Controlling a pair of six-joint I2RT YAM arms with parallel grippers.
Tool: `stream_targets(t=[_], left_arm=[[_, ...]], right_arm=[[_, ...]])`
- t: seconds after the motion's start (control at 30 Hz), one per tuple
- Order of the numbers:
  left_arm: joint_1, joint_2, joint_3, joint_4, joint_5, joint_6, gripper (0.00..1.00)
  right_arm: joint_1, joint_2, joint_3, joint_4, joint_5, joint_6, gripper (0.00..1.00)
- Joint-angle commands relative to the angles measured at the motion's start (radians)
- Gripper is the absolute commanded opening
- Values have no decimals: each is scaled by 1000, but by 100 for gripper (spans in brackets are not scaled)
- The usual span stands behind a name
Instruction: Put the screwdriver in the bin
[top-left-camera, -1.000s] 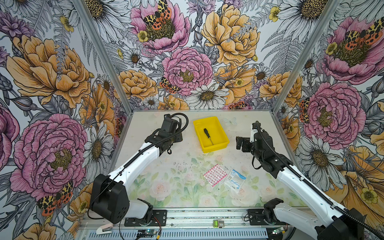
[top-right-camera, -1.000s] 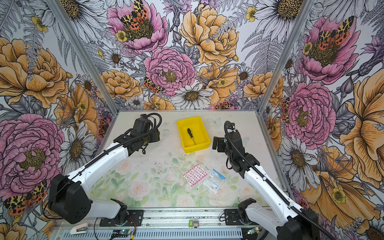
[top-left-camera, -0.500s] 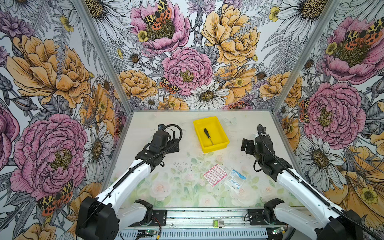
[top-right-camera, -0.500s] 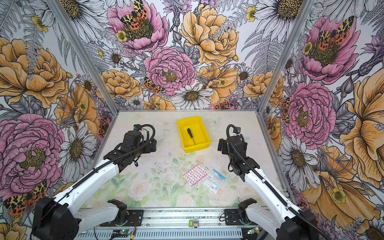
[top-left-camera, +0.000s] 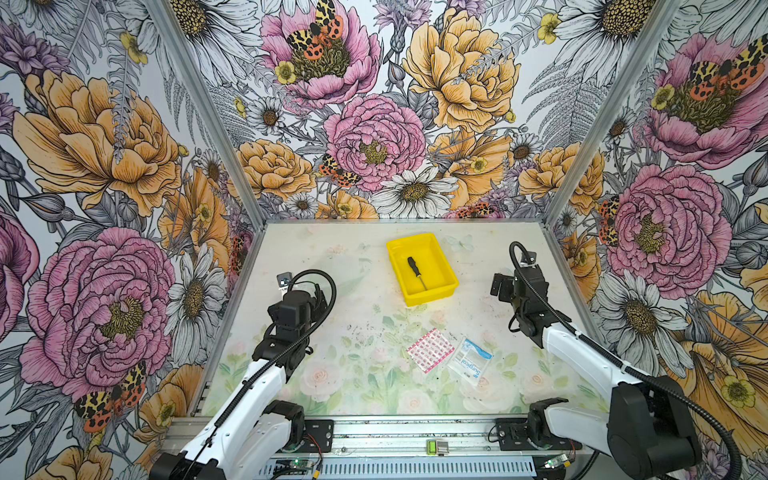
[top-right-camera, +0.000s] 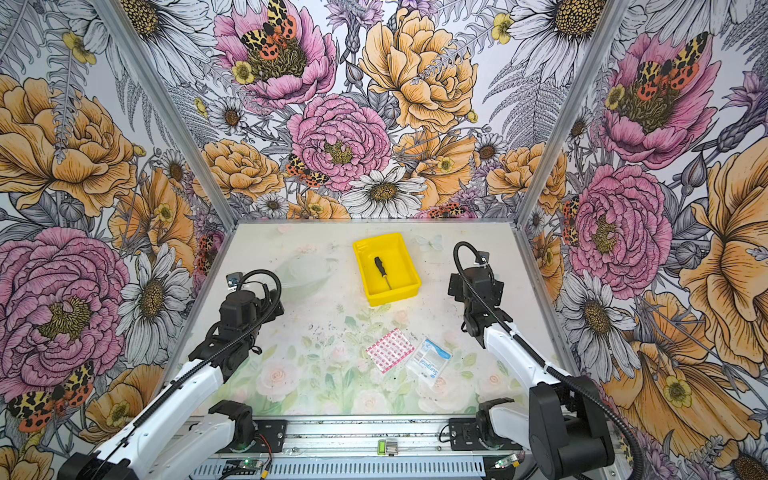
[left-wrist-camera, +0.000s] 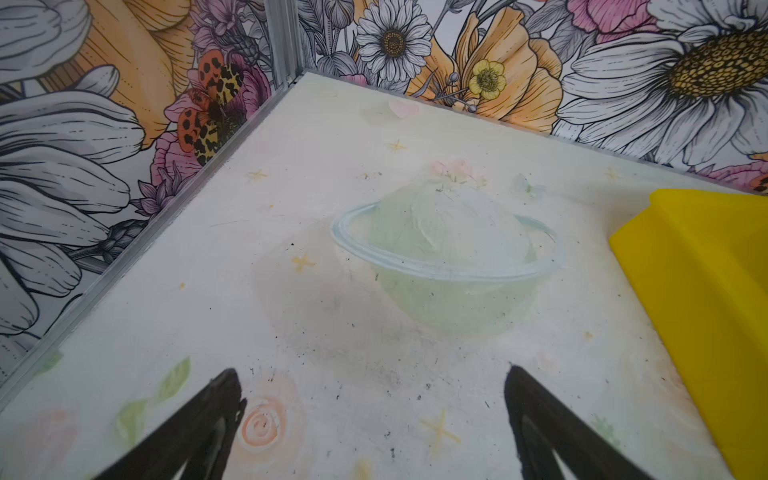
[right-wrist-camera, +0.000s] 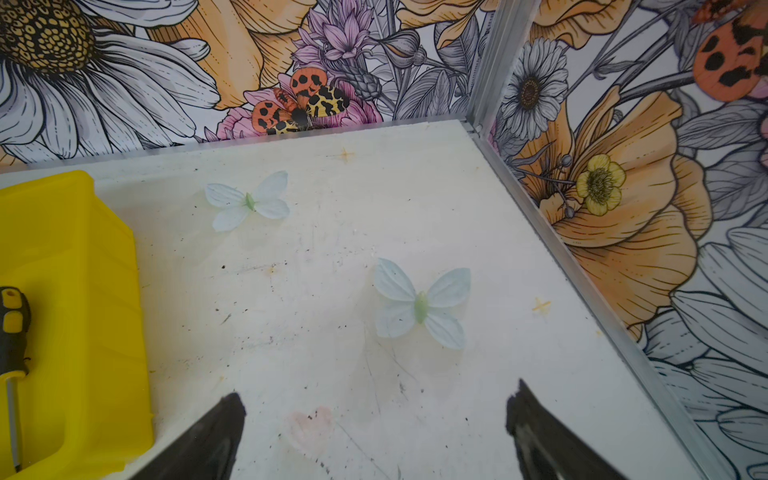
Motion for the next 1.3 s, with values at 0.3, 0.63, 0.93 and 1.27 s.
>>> stream_targets(t=[0.3,0.63,0.93,1.27], left_arm=[[170,98,-217,603,86,227,99],[207,397,-134,852,164,236,99],[221,597,-69,994,194,237,99],[207,702,-79,1112,218,264,99]], right_arm=[[-85,157,-12,265,-63,-70,99],[-136,232,-42,390,-62,-107,100],[-140,295,-77,534,-142,-160,100],[-136,282,-171,691,-99,-149,100]])
